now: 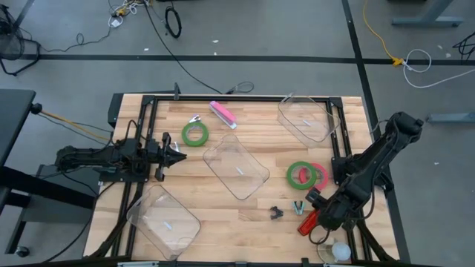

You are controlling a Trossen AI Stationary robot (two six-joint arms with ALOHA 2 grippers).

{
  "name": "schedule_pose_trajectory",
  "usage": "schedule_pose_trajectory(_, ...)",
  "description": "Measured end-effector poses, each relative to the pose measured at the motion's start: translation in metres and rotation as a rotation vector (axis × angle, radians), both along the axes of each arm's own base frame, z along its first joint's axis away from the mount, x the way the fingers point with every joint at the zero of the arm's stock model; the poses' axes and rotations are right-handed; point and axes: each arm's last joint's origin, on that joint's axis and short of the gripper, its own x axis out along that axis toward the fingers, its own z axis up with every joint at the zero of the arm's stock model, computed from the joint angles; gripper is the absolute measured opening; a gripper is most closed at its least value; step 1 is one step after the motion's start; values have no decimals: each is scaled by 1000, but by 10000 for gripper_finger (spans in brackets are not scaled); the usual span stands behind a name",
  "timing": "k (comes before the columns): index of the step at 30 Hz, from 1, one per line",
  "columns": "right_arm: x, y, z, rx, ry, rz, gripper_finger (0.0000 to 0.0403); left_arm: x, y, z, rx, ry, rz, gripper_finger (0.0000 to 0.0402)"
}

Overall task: Pick and place Stapler, Stapler remover, tape
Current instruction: Put the red stapler into the middle transparent bin

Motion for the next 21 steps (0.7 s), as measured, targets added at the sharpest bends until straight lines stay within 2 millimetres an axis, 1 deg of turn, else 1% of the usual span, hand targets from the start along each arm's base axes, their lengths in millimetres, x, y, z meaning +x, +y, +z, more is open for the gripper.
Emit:
schedule_pose_trajectory(3,1,1,-3,-10,13,0,260,0,0,0,0,0,0,30)
schedule_pose_trajectory(7,3,4,-10,-34,33,0,273,0,0,0,0,0,0,30)
schedule_pose_trajectory(15,10,10,-27,-101,60,-21,275,0,0,0,0,0,0,30)
schedule_pose_trajectory(21,12,14,-40,-151,93,-31,267,0,0,0,0,0,0,30)
